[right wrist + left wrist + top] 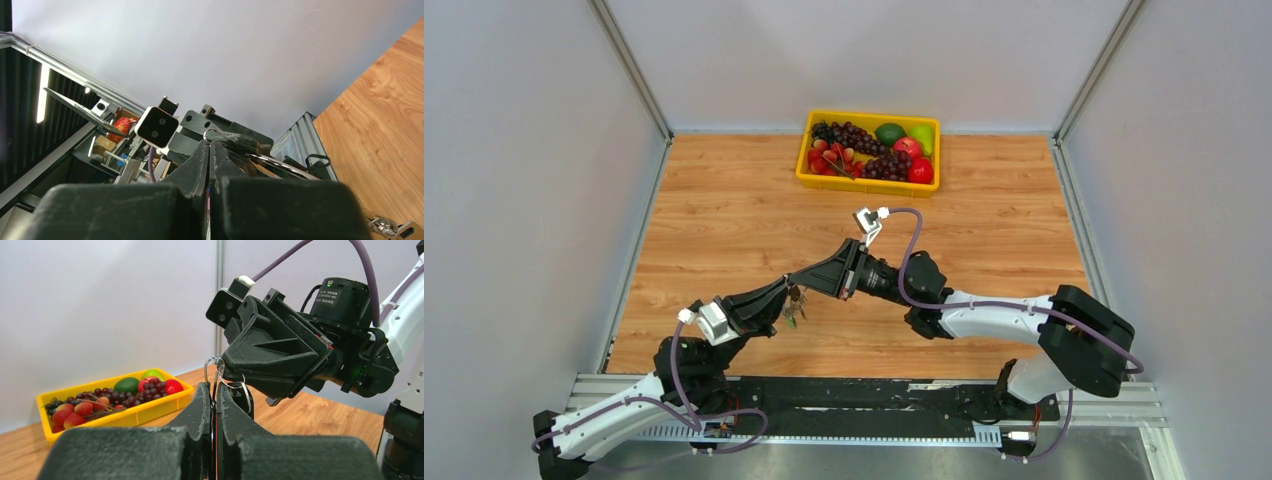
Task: Put the keys on the keyring
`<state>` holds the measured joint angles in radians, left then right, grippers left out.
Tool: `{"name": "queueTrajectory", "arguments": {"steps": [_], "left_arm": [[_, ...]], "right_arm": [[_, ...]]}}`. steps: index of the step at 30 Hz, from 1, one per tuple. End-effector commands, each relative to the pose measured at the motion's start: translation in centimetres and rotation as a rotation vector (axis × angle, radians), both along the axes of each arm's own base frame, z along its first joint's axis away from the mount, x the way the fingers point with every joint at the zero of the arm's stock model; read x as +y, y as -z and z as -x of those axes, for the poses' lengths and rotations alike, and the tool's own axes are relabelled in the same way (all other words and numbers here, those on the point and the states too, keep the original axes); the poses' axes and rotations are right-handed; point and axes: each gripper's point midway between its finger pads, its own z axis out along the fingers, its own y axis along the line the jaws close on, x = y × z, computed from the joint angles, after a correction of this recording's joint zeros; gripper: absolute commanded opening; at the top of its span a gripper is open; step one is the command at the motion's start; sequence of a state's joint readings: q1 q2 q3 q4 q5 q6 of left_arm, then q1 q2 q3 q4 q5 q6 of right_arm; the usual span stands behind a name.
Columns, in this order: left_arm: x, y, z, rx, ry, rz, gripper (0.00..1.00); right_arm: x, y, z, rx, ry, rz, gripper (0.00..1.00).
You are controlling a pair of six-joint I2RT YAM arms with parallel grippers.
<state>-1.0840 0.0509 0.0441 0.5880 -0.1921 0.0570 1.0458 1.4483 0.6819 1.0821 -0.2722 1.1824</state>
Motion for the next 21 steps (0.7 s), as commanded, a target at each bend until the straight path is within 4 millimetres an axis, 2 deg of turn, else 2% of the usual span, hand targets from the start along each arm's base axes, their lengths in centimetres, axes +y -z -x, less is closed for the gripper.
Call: {"name": "queueTrajectory", "arguments": {"steps": [1,10,16,21], "left_arm": [[-1.9,1.5,1.2,0.000,0.100,-0.085,0.01],[-2.0,1.7,0.9,0.012,0.088,-0.095,0.00],[-1.8,1.6,0.9,0.011,0.085,-0.089,0.00],[-1.7,1.5,0.8,0.018,0.076,-0.084,0.00]], "right_arm": [[-1.6,-7.4,-0.1,-0.114,0.056,-0.173,0.00],[-1.8,-8.2,0.7,-0.115,0.028,-0.183,0.00],[-1.7,-7.1,0.6,-0.093,0.034,-0.148,0.00],[-1.0,-4.9,0.5,-0.065,0.030,-0.069,0.00]]}}
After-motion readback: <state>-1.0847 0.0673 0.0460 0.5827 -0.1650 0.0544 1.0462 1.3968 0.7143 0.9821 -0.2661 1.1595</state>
